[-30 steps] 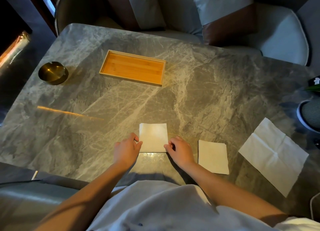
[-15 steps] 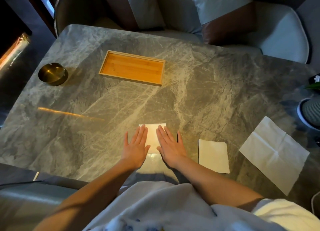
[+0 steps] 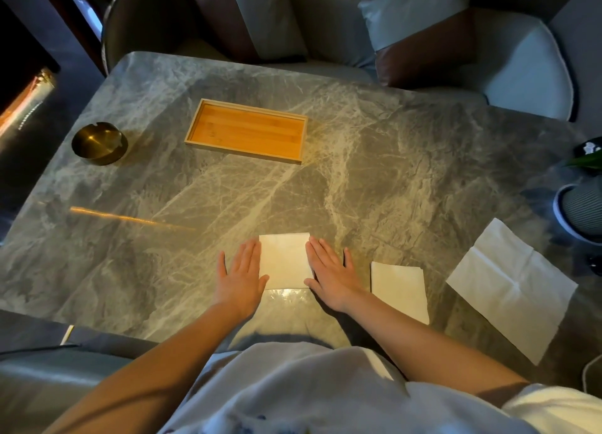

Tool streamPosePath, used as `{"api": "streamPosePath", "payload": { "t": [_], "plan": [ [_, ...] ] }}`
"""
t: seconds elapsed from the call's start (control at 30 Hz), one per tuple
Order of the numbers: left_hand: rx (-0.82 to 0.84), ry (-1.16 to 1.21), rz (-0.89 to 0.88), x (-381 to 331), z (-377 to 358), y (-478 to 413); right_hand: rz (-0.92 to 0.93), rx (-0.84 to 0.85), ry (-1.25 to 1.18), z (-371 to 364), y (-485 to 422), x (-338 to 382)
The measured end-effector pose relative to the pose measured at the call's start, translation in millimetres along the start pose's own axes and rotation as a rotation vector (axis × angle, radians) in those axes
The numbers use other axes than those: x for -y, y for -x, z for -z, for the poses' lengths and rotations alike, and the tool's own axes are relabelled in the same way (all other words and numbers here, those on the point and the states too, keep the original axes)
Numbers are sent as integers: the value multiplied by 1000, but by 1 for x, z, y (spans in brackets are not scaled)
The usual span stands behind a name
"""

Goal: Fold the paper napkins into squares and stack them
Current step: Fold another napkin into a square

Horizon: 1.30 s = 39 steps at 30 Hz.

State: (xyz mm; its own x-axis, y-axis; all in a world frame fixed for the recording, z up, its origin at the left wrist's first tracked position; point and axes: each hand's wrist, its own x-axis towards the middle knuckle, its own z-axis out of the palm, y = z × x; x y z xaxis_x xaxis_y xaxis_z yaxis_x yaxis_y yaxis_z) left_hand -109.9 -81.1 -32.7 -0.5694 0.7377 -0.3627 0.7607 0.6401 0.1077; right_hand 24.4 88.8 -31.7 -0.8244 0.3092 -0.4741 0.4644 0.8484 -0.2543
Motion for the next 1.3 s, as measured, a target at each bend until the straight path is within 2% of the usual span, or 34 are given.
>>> {"api": "streamPosePath", "payload": {
  "t": [0.1, 0.2, 0.27, 0.4, 0.53, 0.6, 0.7, 0.83, 0.93, 1.03, 1.13, 1.3],
  "plan": [
    [-144, 350, 67, -13, 4, 7, -13, -19, -49, -2, 4, -2],
    [-94, 827, 140, -25, 11, 4, -45, -40, -46, -6, 4, 3],
    [-62, 1014, 215, -26, 16, -1, -63, -48, -75, -5, 4, 7],
    [58, 1059, 287, -25, 18, -3, -69, -56, -112, -5, 5, 9],
    [31, 1099, 267, -24, 22, -5, -84, -53, -156, -2, 6, 12],
    [26, 1291, 298, -27, 26, -3, -94, -66, -283, 2, 7, 14],
    [79, 1599, 321, -36, 36, 1, -192, -168, -762, 15, 10, 17],
    [145, 1662, 242, -53, 44, -7, -425, -226, -1413, 26, 27, 9],
    [226, 1690, 196, -74, 46, -7, -573, -199, -1627, 24, 49, -11],
    [358, 1663, 166, -103, 42, -5, -602, -206, -1701, 24, 79, -35],
    [433, 1546, 159, -133, 34, -4, -589, -240, -1669, 23, 107, -60],
    [321, 1215, 86, -170, 14, -2, -674, -356, -1519, 17, 133, -94]
  ]
}}
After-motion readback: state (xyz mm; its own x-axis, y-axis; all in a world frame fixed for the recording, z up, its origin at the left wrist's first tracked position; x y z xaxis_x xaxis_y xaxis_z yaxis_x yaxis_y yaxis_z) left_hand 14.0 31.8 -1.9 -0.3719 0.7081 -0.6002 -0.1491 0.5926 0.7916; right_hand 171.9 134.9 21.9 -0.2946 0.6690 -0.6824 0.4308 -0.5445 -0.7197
